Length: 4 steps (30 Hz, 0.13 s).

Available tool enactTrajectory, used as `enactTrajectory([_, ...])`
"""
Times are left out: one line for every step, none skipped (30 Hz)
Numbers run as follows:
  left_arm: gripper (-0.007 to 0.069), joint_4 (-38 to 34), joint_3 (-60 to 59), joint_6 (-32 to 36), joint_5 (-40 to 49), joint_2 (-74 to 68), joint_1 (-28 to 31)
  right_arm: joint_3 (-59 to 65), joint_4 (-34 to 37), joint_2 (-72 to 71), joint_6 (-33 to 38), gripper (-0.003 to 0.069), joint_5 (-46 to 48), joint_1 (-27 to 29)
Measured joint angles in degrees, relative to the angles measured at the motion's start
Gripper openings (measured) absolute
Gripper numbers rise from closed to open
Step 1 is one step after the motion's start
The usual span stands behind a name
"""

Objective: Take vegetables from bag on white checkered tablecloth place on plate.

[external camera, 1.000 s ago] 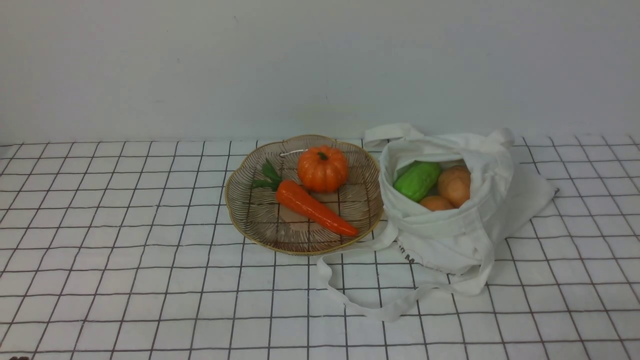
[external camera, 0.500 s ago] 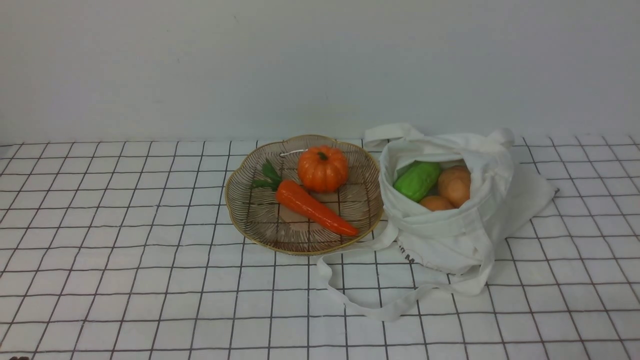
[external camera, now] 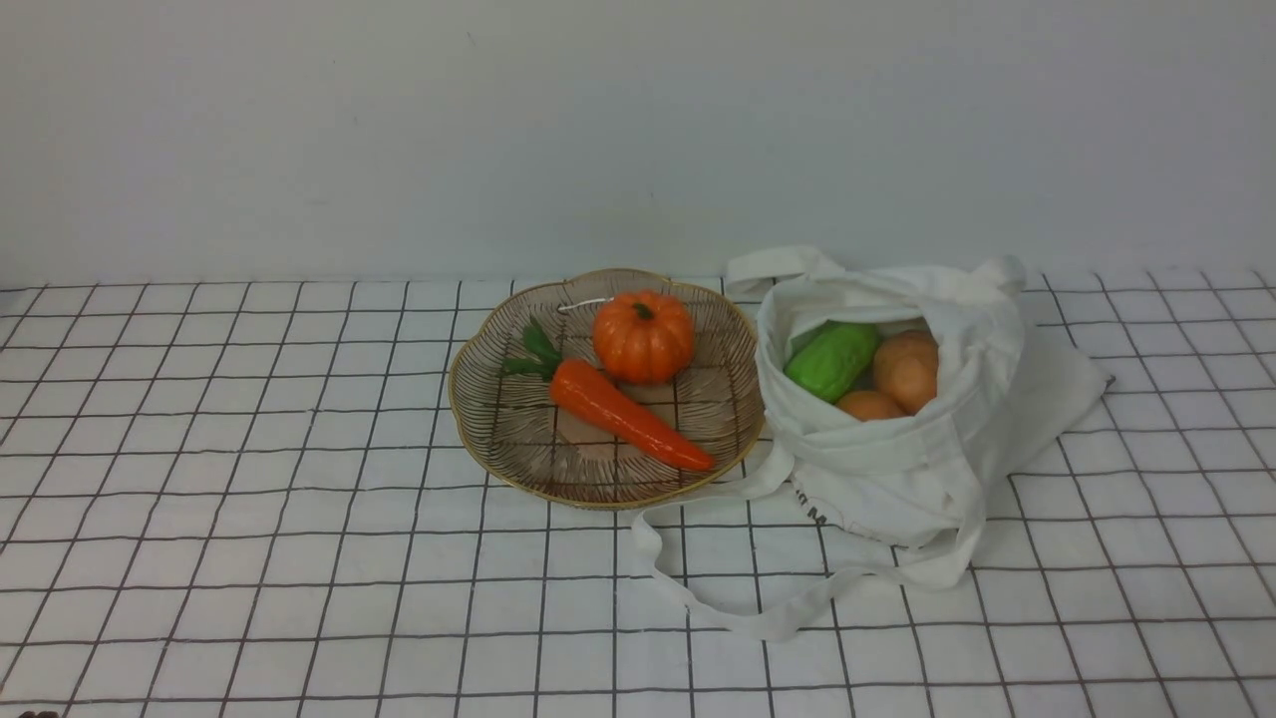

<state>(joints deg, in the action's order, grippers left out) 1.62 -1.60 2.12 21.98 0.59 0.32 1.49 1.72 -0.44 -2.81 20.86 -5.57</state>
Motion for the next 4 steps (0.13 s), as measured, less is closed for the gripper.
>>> enactTrajectory([-0.0008,0.0,0.0,0.0,0.0,0.0,0.0,0.0,0.0,0.0,0.0,-0.0015,0.0,0.0])
enactTrajectory([-0.0008,0.0,0.0,0.0,0.0,0.0,0.0,0.0,0.0,0.0,0.0,-0.0015,0.0,0.0])
enactTrajectory([-0.0008,0.0,0.0,0.0,0.0,0.0,0.0,0.0,0.0,0.0,0.0,-0.0015,0.0,0.0])
enactTrajectory([-0.0008,0.0,0.0,0.0,0.0,0.0,0.0,0.0,0.0,0.0,0.0,-0.0015,0.0,0.0])
